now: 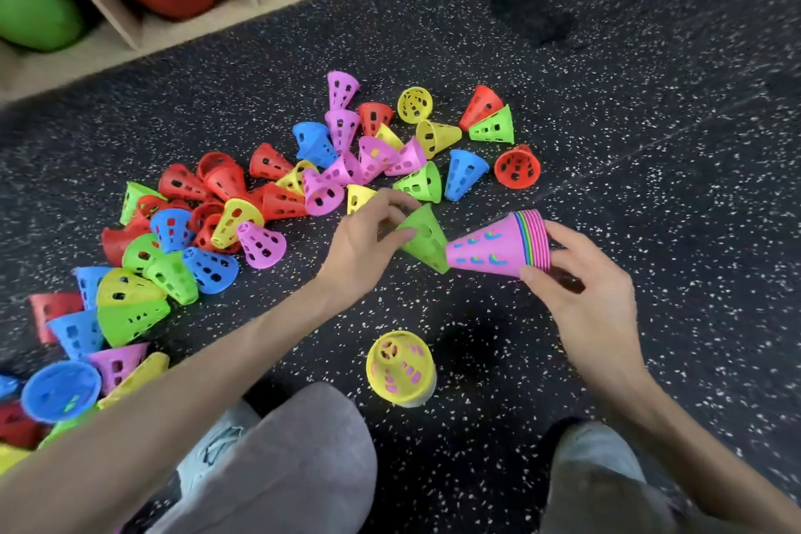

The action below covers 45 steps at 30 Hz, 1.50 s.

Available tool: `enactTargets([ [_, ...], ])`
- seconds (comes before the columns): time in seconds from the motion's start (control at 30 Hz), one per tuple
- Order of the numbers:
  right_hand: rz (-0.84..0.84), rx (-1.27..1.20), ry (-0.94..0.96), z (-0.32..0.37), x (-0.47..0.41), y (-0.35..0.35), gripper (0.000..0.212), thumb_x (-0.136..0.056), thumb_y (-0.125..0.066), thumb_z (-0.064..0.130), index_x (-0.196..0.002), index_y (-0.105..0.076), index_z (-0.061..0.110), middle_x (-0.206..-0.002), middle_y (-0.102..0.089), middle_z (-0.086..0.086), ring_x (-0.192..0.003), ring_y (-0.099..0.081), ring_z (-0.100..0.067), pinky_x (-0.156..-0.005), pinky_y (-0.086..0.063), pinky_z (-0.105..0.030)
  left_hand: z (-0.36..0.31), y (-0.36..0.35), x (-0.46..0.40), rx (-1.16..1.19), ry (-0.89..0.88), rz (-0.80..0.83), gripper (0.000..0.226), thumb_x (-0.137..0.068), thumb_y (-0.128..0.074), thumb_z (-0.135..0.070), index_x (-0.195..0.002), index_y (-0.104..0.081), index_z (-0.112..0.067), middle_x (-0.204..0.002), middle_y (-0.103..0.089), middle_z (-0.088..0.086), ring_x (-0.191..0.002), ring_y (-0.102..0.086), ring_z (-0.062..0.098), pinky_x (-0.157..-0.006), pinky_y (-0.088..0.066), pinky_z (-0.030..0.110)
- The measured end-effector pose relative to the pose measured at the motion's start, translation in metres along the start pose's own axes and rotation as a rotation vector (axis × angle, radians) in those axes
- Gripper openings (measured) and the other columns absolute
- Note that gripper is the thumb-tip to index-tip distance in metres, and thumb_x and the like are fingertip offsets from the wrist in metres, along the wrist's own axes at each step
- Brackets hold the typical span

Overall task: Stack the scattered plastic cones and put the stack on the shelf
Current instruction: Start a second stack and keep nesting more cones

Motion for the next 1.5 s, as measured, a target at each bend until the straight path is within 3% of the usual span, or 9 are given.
enactTargets([
  [0.17,-0.086,-0.032,0.061,0.004,-0.006,0.007,0.048,-0.092,-0.068,0.000,-0.132,-0.064,0.027,-0.102,-0.075,0.019,-0.102,-0.067,-0.005,-0.091,-0.047,-0.016,-0.021,-0.004,0.020,-0.052,-0.060,0.068,0.023,-0.098,-0.066,-0.013,-0.112,-0.073,-0.030,-0.094,-0.069,-0.006,-0.098,-0.055,0.012,-0.082,-0.039,0.018],
  [0.4,0.051,0.015,0.082,0.001,-0.011,0.006,0.051,-0.092,-0.064,-0.003,-0.131,-0.063,0.030,-0.108,-0.074,0.019,-0.105,-0.066,-0.006,-0.097,-0.049,-0.024,-0.045,-0.016,0.028,-0.040,-0.170,0.131,0.022,-0.099,-0.066,-0.015,-0.102,-0.070,-0.037,-0.100,-0.059,-0.001,-0.102,-0.048,0.016,-0.088,-0.035,0.013],
  [0.53,0.131,0.002,0.080,-0.001,-0.009,-0.001,0.051,-0.093,-0.062,-0.005,-0.135,-0.062,0.025,-0.117,-0.073,0.014,-0.111,-0.066,-0.006,-0.099,-0.050,-0.025,-0.050,-0.024,0.032,0.002,-0.204,0.153,0.015,-0.100,-0.064,-0.014,-0.104,-0.074,-0.025,-0.102,-0.050,-0.010,-0.102,-0.049,0.009,-0.092,-0.043,0.019],
  [0.63,0.203,-0.022,0.094,0.001,-0.006,-0.008,0.050,-0.094,-0.061,-0.005,-0.135,-0.062,0.024,-0.121,-0.072,0.011,-0.114,-0.066,-0.009,-0.099,-0.051,-0.026,-0.058,-0.025,0.036,0.057,-0.222,0.147,0.014,-0.101,-0.062,-0.005,-0.104,-0.073,-0.012,-0.106,-0.047,-0.003,-0.097,-0.051,0.004,-0.081,-0.046,0.011],
  [0.77,0.211,-0.126,0.073,0.005,-0.005,-0.014,0.044,-0.093,-0.066,-0.001,-0.130,-0.065,0.022,-0.112,-0.076,0.010,-0.104,-0.071,-0.010,-0.090,-0.053,-0.019,-0.063,-0.028,0.041,0.071,-0.255,0.069,0.013,-0.100,-0.064,-0.006,-0.107,-0.072,-0.013,-0.113,-0.047,0.004,-0.103,-0.051,0.004,-0.085,-0.042,0.008],
  [0.93,0.223,-0.179,0.064,0.006,0.001,-0.022,0.045,-0.094,-0.061,-0.006,-0.124,-0.065,0.026,-0.112,-0.076,0.011,-0.106,-0.070,-0.008,-0.087,-0.052,-0.016,-0.054,-0.028,0.035,0.143,-0.206,0.010,0.033,-0.096,-0.072,-0.020,-0.127,-0.062,-0.017,-0.132,-0.045,-0.005,-0.126,-0.051,0.008,-0.100,-0.051,0.026],
  [1.03,0.202,-0.184,0.045,0.006,0.003,-0.025,0.045,-0.094,-0.060,-0.006,-0.121,-0.065,0.030,-0.109,-0.076,0.014,-0.103,-0.071,-0.005,-0.086,-0.051,-0.015,-0.050,-0.028,0.033,0.166,-0.161,0.026,0.038,-0.097,-0.071,-0.022,-0.133,-0.058,-0.023,-0.133,-0.047,-0.009,-0.124,-0.054,0.004,-0.099,-0.050,0.020],
  [1.3,0.191,-0.054,-0.001,-0.003,0.004,-0.031,0.054,-0.087,-0.073,0.000,-0.133,-0.062,0.028,-0.107,-0.076,0.009,-0.106,-0.069,-0.010,-0.099,-0.053,-0.035,-0.032,-0.026,0.024,0.235,-0.073,0.017,0.030,-0.100,-0.066,-0.027,-0.128,-0.059,-0.032,-0.134,-0.053,-0.008,-0.122,-0.059,0.003,-0.092,-0.058,0.030],
  [1.5,0.164,-0.017,-0.034,-0.005,0.007,-0.024,0.052,-0.087,-0.072,-0.003,-0.129,-0.065,0.028,-0.103,-0.077,0.013,-0.099,-0.069,-0.008,-0.093,-0.052,-0.025,0.041,-0.010,-0.018,-0.148,0.123,0.009,0.048,-0.102,-0.062,-0.030,-0.147,-0.049,-0.021,-0.146,-0.044,0.002,-0.127,-0.047,0.014,-0.112,-0.044,0.045],
])
Point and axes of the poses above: each hand's wrist, its own x-axis away from the middle knuckle, its own y-axis out of the back of the hand, z = x × y, the point moved 2 cm from there along -x, towards the middle knuckle
